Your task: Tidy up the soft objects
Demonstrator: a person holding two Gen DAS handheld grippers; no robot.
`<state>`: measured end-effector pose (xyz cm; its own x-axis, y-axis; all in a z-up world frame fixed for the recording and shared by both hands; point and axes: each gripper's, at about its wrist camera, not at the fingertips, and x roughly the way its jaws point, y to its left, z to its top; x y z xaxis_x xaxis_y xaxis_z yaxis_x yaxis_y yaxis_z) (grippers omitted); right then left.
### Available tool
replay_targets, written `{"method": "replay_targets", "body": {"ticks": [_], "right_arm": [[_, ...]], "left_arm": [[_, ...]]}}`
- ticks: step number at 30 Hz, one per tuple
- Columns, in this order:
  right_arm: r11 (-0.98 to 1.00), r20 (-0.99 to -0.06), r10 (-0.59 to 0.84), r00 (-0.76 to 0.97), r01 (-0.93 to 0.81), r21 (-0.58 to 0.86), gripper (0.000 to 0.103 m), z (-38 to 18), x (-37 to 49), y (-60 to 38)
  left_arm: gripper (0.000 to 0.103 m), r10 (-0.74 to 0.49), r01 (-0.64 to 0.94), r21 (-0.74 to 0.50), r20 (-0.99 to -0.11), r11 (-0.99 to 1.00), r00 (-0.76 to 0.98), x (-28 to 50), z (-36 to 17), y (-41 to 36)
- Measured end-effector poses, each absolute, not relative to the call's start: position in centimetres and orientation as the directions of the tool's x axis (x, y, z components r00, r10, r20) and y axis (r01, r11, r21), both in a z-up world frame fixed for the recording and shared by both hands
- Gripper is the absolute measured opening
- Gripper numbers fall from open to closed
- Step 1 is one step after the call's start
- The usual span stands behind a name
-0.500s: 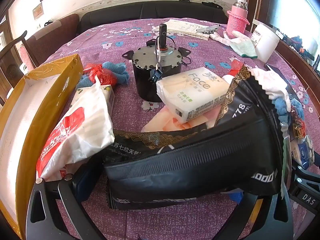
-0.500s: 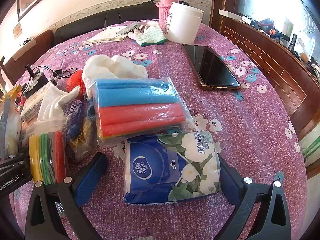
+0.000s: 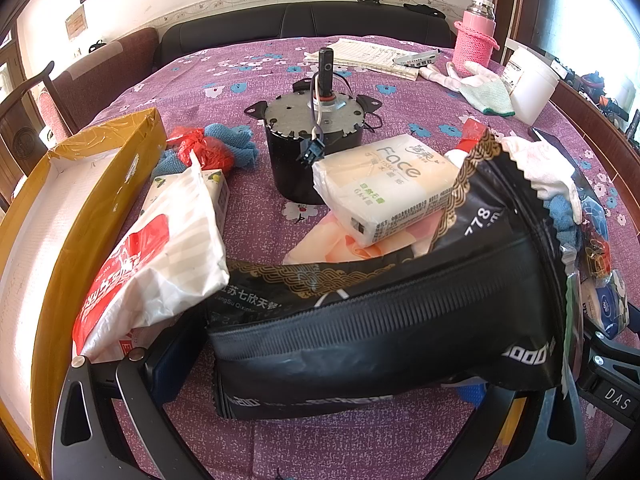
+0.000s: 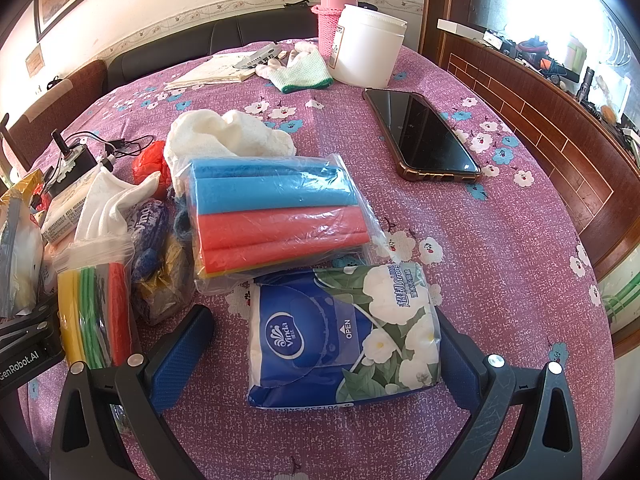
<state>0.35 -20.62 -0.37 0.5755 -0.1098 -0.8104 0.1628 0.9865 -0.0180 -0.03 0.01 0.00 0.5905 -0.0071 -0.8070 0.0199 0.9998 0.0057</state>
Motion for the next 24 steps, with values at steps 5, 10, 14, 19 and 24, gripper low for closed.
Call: {"method": "replay_targets", "body": {"ticks": [5,10,14,19,24], "right_arm": [[0.987,-0.811,-0.110,0.575,0.163,-0.018,0.102,-0.38,0.36,-20.62],[0.986,-0.811,-0.110,0.575,0.163,-0.018,0.102,-0.37,0.36,-20.62],[0.987,-0.810,-0.110,0.575,0.163,-0.018,0.102,-0.37,0.36,-20.62],[0.987,-0.810,-0.110,0.576,0.163,-0.018,0.102,-0.37,0.37,-20.62],[0.987,-0.810,-0.110,0.576,0.163,-0.018,0.102,-0.37,0.38,-20.62]], "left_arm": [[0.103,0.000,0.008,0.006,-0.807,1.000,0.590,0.03,0.01,-0.03],[0.103,-0.002,0.009,0.004,-0.810,1.000,0.587,-0.10,0.18,-0.20],[0.103,-0.021,0.043,0.004,-0.825,0.999,0.564,0.22,0.15,0.14],[0.103,-0.024,0.050,0.004,-0.831,0.999,0.556,0.37,0.01,0.00],[0.103,-0.024,0.047,0.003,-0.827,0.999,0.562,0.24,-0.03,-0.01]]}}
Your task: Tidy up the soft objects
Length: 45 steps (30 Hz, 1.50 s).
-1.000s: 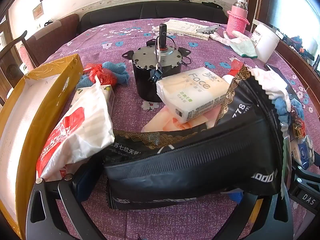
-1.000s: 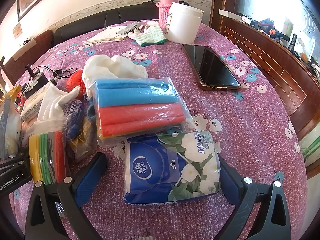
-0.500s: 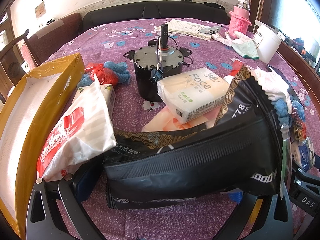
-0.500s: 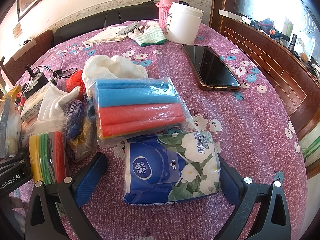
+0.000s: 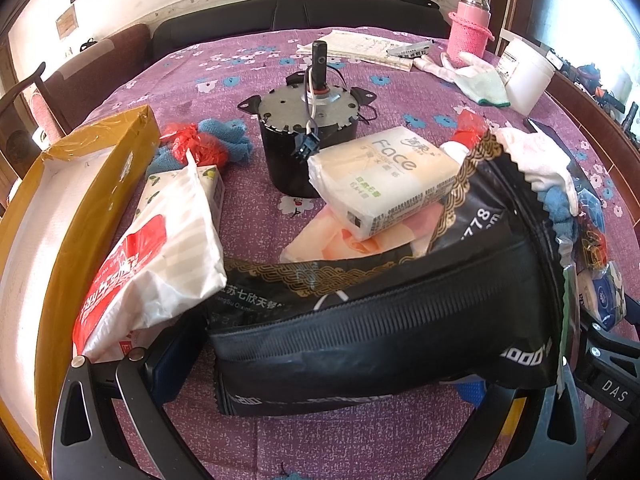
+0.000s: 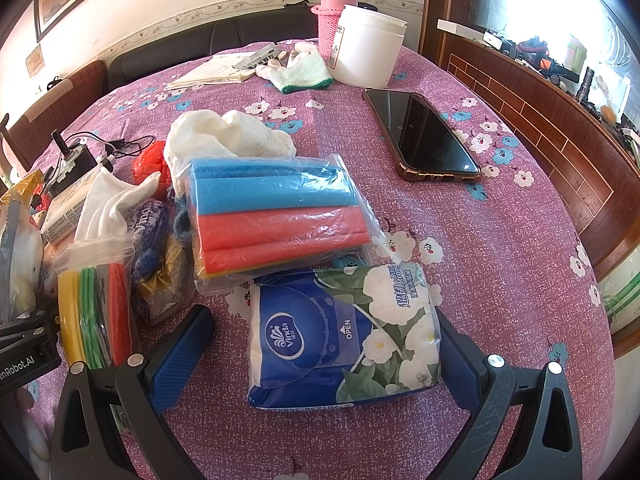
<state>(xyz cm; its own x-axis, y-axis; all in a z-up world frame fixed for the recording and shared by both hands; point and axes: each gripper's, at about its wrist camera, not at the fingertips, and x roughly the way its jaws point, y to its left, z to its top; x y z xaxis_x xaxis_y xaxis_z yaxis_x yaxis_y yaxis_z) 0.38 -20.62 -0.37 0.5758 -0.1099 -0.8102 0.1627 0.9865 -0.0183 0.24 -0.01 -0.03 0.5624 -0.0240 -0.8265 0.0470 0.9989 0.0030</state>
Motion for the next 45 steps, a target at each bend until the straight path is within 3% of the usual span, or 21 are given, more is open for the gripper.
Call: {"method": "replay_targets", "body": {"ticks": [26,31,41,45], "right_arm": [[0.988,-0.817,-0.098,0.568,0.154,-0.012,0.102,-0.43,0.94,-20.81],[0.967,-0.846,-0.146,0.512,0.254,-0.014,0.102,-0.39,0.71,-20.34],[0.964,-0.835,-0.158,0.527,0.266,-0.015,0.102,-0.48,0.50,-20.23],[0.965,-0.838,-0.155,0.522,0.260,-0.017,0.102,-0.41,0.48,-20.32]], "left_arm": [[0.103,-0.031,0.055,0.000,-0.825,0.998,0.565,-0.09,0.06,0.03],[0.103,-0.038,0.067,0.000,-0.825,0.998,0.564,-0.18,0.10,0.10],[0.103,-0.010,0.061,0.031,-0.818,0.998,0.575,-0.37,0.20,-0.28],[0.103,-0.056,0.106,0.004,-0.832,0.994,0.552,-0.46,0.23,-0.25]]}}
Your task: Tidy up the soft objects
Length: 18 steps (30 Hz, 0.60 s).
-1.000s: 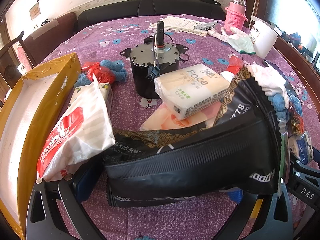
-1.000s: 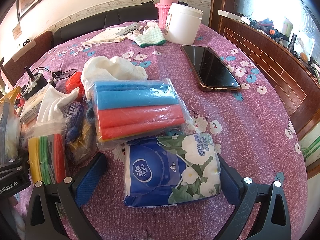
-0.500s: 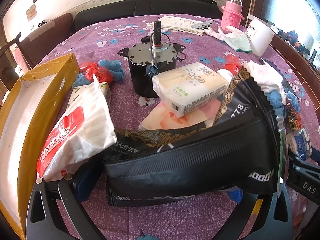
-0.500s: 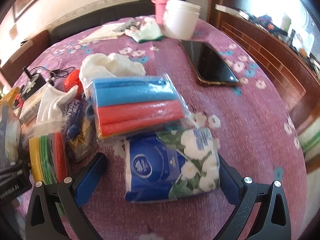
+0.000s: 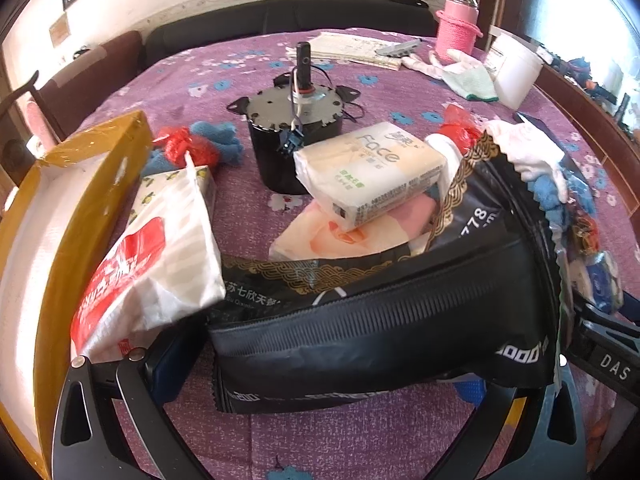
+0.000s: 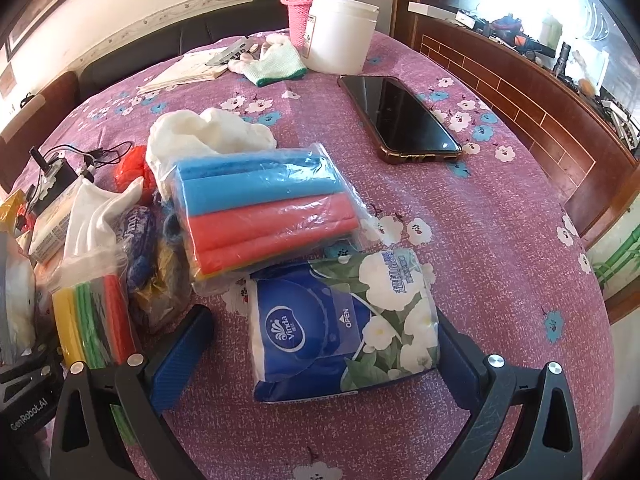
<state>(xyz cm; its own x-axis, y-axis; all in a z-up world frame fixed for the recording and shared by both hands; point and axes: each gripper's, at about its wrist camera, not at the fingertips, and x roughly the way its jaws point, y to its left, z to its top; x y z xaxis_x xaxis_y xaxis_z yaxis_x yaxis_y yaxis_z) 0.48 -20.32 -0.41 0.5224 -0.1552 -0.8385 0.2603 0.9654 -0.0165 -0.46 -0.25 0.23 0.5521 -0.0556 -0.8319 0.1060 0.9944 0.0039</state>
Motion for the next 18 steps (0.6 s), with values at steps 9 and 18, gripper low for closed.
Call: {"method": "replay_targets", "body": {"ticks": [9,18], "right_arm": [[0.974,-0.708,-0.162,0.687,0.225,-0.005,0.102,5.9,-6.6,-19.9],[0.976,-0.714,0.182,0.676,-0.036,0.215,0.102,7.4,-7.4,-16.3]], "left_arm": [[0.088,-0.331,0.287,-0.183,-0.692,0.940,0.642,-9.7,9.9,5.2],[0.098,-0.181,0.195,-0.054,-0.656,0.979,0.732,-11.7,10.9,13.0]]}}
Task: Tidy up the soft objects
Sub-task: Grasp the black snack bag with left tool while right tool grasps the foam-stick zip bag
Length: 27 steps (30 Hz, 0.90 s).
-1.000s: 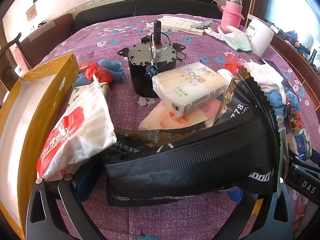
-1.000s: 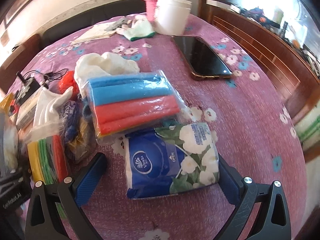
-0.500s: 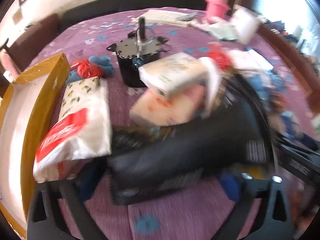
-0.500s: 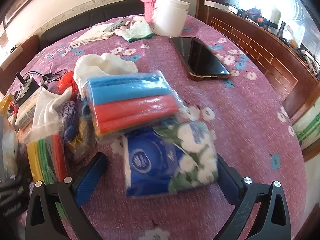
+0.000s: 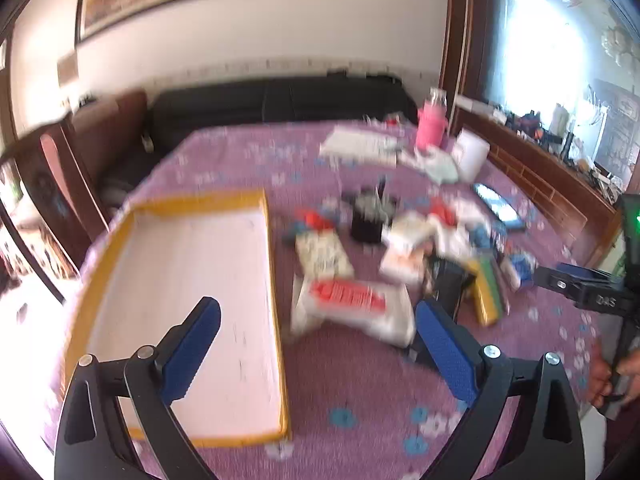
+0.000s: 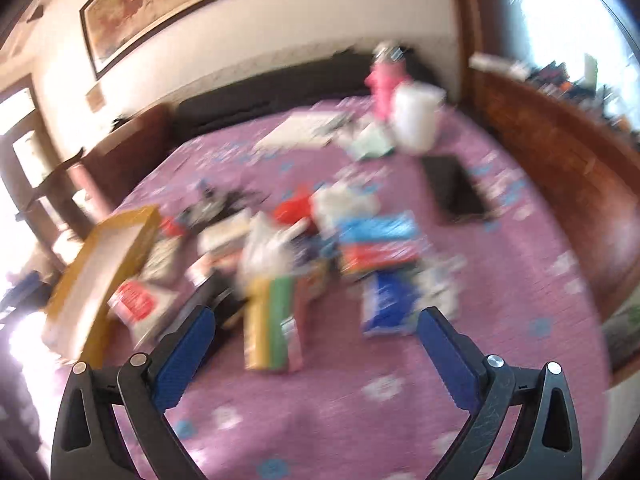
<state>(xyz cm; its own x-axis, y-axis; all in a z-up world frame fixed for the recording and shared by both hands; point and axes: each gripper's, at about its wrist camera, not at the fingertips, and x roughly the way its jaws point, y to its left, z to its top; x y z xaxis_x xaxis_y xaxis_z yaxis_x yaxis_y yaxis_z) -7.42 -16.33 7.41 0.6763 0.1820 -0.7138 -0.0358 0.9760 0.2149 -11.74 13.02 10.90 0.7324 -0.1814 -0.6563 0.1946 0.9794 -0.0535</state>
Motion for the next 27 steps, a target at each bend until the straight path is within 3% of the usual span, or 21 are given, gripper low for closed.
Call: {"method": "replay_targets", "body": {"ticks": [2,4,14,16,17,18,19,27], "right_arm": [[0.976,-0.737,0.193,0.648,-0.052,0.210,0.099,6.0,-6.2,-15.0],[0.976,-0.760,0.197,0.620,-0.052,0.211,0.088,5.0,-5.3,-14.2],[0.980,-0.828,0.174,0.534,-0.009,0.200,0.081,1.3,-1.2,-13.6],[0.984,-0.824,0.156,0.545,-0.010,0.180,0.071,1.3,-1.0,-13.3],[0.985,-0.823,0.151,0.547,-0.017,0.169,0.063,1.3,-1.1,-13.2],[0.983,-0.821,0.160,0.548,-0.018,0.180,0.048,1.4,-1.2,-13.4],[0.980,-0.820,0.175,0.544,-0.016,0.199,0.044,1.4,-1.3,-13.5],[0.966,-0.803,0.184,0.567,0.049,0.255,0.044,2.2,-4.0,-17.4]], "left_arm": [[0.098,-0.191,0.225,-0.039,-0.681,0.973,0.707,-11.8,9.5,12.5],[0.098,-0.183,0.255,-0.003,-0.703,0.967,0.687,-11.5,8.4,11.5],[0.097,-0.310,0.386,-0.068,-0.730,0.920,0.609,-9.6,6.3,8.0],[0.096,-0.322,0.435,-0.042,-0.736,0.900,0.596,-9.5,5.9,6.3],[0.093,-0.325,0.449,-0.035,-0.740,0.893,0.589,-9.7,5.8,5.8],[0.091,-0.331,0.468,-0.031,-0.749,0.883,0.574,-9.6,5.6,5.0],[0.089,-0.341,0.491,-0.031,-0.757,0.870,0.557,-9.6,5.4,4.2],[0.089,-0.343,0.567,0.028,-0.771,0.823,0.536,-7.6,4.6,-0.5]]}}
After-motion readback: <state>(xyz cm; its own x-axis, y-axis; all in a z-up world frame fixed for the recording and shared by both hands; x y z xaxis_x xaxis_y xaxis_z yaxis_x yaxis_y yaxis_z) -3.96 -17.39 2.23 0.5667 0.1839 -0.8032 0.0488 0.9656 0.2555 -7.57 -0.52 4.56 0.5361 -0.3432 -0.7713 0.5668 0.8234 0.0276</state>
